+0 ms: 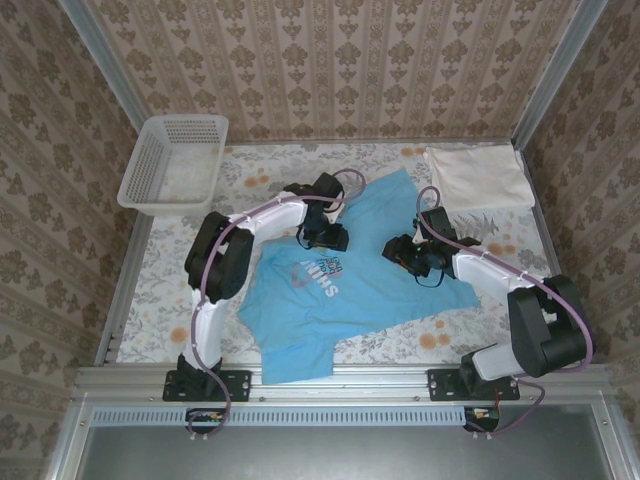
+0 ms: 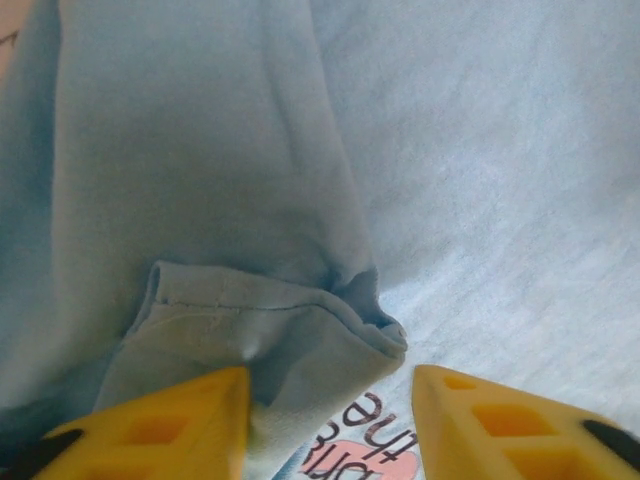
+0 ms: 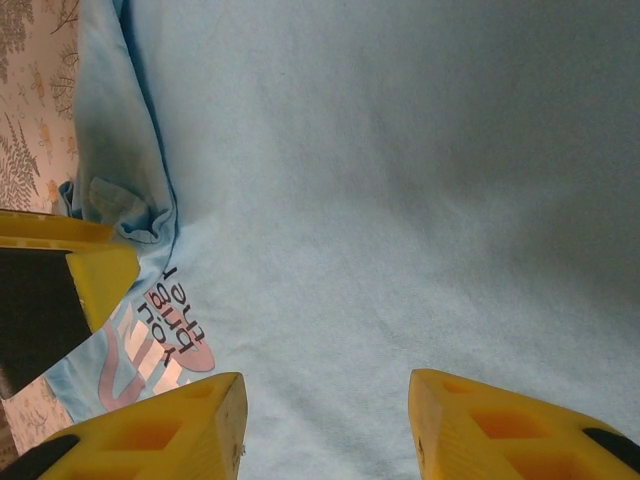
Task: Fold and stack the t-shirts
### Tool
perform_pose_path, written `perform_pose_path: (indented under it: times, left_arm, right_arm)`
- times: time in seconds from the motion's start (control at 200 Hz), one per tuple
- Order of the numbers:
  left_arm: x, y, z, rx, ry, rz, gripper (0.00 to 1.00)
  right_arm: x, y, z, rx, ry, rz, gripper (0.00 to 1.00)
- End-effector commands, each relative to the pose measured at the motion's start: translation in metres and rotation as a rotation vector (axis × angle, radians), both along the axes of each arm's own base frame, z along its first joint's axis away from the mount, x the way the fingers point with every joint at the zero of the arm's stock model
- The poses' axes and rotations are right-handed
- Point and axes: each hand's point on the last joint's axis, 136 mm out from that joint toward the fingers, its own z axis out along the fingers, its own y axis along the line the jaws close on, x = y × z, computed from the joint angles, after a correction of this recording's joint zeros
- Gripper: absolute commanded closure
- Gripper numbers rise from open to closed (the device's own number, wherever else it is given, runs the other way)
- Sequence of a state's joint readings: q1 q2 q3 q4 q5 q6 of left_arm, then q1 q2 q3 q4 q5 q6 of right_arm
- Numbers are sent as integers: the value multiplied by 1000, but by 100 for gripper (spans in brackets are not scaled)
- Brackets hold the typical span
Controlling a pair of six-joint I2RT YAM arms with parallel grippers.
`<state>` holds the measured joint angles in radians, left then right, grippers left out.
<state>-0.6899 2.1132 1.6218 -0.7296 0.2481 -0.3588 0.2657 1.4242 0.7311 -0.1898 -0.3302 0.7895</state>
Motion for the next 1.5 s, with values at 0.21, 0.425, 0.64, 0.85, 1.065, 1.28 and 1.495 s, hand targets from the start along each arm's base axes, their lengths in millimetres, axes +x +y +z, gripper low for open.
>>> perform_pose_path:
  times: [0.21,0.425,0.64,0.85,1.065,1.28,1.495]
  left_arm:
    - [20,16,37,111,-245,4,100]
    - [65,59,127,291,-759,133,100]
    - [114,112,196,559,-1270,371,100]
    - [171,96,152,751,-1241,260,90]
    - [138,53,94,192,-684,204,35]
    - [106,128,123,8,-485,485,3]
    - [31,205,93,42,-332,674,9]
  right_arm:
    - [-2,-7,1,1,2,-39,59]
    - [-3,-9,-5,10,32,-56,63]
    - [-2,-7,-8,19,47,-51,63]
    - [-1,-5,-11,17,68,-44,62]
    - [0,-6,-13,17,70,-49,58]
    - [5,-20,0,-8,39,-71,54]
    - [-10,-77,19,-209,-2,-194,47]
